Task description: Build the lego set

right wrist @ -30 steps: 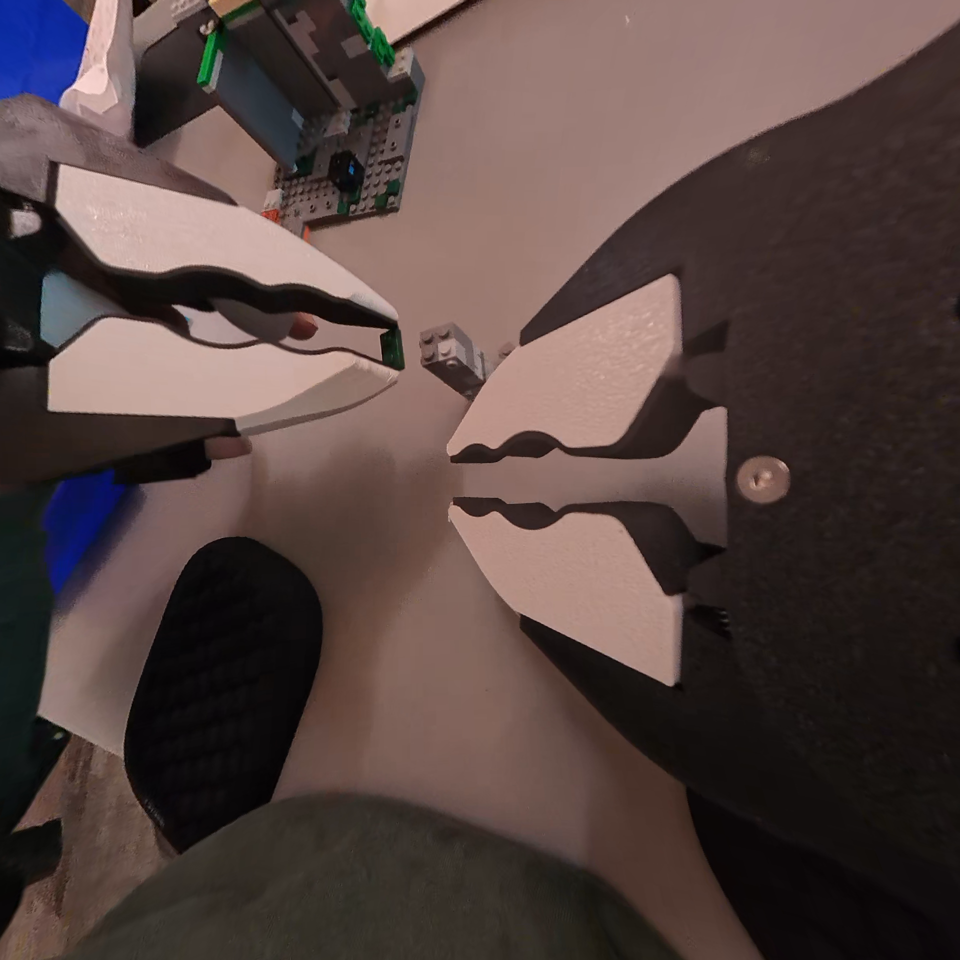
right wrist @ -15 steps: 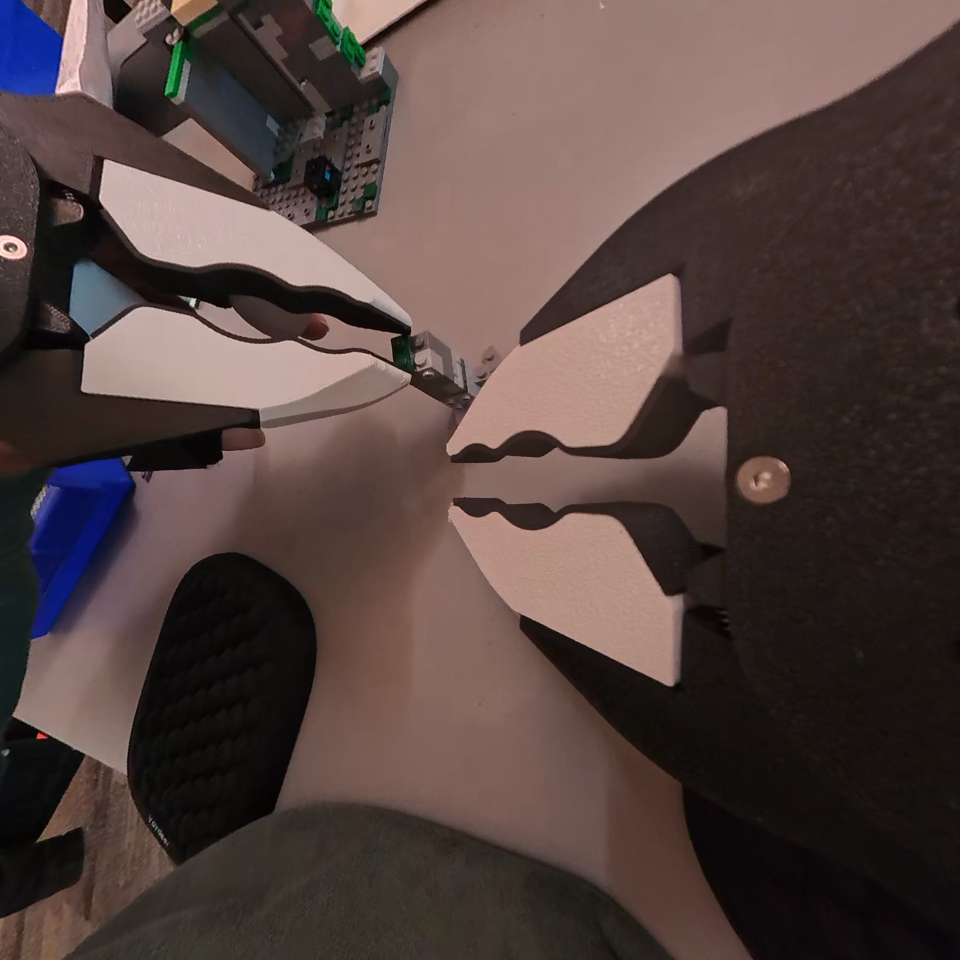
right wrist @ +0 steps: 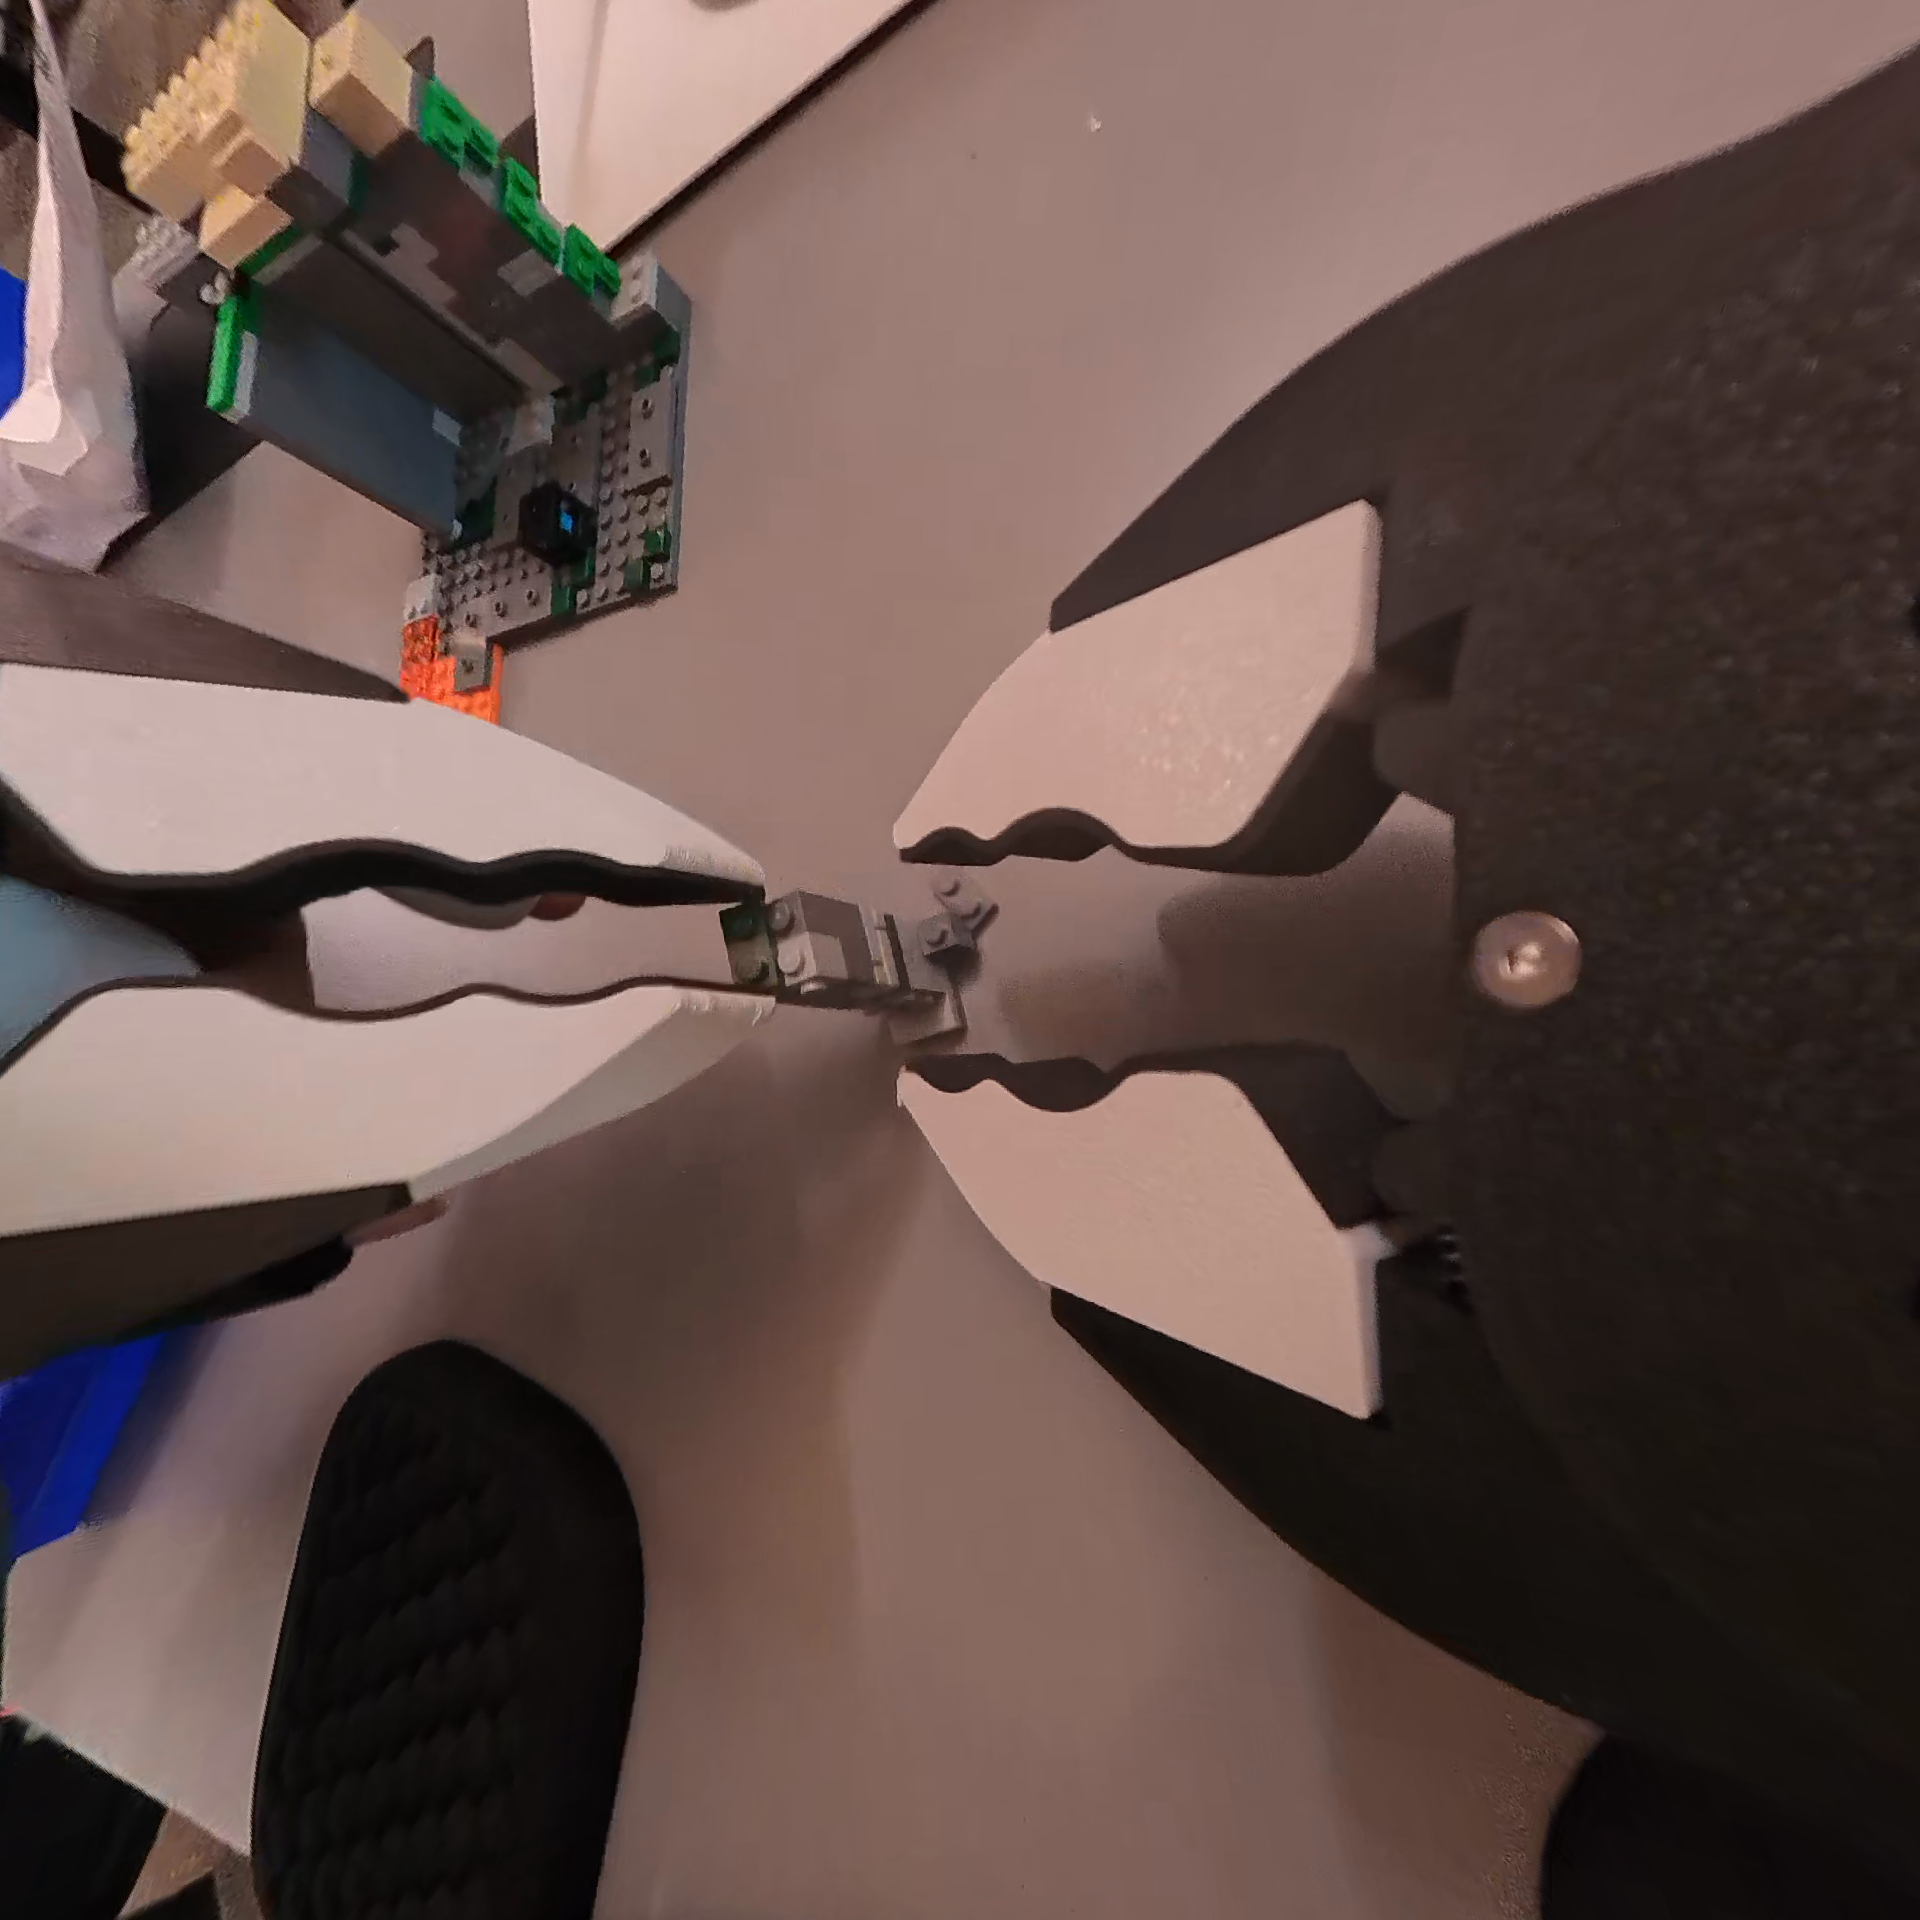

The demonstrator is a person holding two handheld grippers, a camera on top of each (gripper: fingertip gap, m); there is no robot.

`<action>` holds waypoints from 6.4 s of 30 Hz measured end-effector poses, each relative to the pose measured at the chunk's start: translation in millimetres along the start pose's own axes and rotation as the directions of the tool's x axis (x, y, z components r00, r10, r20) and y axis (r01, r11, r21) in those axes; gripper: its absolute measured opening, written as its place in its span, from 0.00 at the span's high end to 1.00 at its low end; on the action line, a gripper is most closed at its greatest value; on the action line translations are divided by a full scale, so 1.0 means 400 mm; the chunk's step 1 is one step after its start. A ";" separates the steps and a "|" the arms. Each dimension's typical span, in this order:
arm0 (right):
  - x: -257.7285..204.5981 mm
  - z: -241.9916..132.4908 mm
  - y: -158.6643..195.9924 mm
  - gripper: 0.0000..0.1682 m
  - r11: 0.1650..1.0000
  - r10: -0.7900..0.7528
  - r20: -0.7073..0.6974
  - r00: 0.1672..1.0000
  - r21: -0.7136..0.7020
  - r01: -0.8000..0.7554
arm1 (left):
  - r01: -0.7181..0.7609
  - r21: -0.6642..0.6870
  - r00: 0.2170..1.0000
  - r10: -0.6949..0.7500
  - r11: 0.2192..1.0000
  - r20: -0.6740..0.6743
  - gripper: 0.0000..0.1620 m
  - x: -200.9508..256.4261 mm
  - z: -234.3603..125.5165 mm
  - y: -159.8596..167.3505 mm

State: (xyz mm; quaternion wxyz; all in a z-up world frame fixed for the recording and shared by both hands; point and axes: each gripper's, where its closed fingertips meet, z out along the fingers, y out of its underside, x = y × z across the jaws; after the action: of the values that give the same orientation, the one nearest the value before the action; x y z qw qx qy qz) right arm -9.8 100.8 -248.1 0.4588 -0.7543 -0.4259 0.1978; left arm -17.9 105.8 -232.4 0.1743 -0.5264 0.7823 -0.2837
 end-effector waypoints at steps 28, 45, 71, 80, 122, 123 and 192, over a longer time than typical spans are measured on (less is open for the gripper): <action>-0.007 0.068 -0.003 0.90 1.000 -0.030 0.131 0.991 0.004 0.030 | 0.003 0.092 1.000 -0.001 0.996 -0.029 0.90 0.005 -0.002 0.002; -0.021 0.063 -0.002 0.90 1.000 -0.006 0.173 0.985 0.002 0.006 | 0.012 0.097 0.999 -0.007 0.995 -0.052 0.89 0.015 0.009 0.019; -0.022 0.062 -0.001 0.90 1.000 -0.005 0.177 0.984 0.001 0.005 | -0.024 0.086 0.999 0.027 0.996 -0.036 0.88 0.019 0.011 0.014; -0.023 0.062 -0.001 0.90 1.000 -0.006 0.177 0.984 0.001 0.006 | -0.049 0.078 0.998 0.051 0.996 -0.024 0.88 0.019 0.012 0.016; -0.047 0.014 -0.055 0.90 0.989 0.012 0.243 0.970 0.143 -0.047 | 0.094 0.401 0.994 -0.105 0.911 0.005 0.87 0.053 0.051 0.018; -0.048 0.013 -0.055 0.90 0.989 0.011 0.247 0.969 0.141 -0.047 | 0.093 0.403 0.995 -0.102 0.911 0.002 0.87 0.055 0.050 0.018; -0.035 -0.077 -0.193 0.85 0.989 -0.035 0.230 0.972 0.147 0.000 | 0.084 0.563 0.988 -0.143 0.822 0.062 0.88 0.050 -0.032 -0.018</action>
State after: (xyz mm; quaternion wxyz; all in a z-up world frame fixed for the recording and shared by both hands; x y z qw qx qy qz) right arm -32.1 89.7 -167.4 0.4617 -0.6865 -0.4676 0.3113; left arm -27.8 88.5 -217.4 0.3427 -0.5116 0.6226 -0.4828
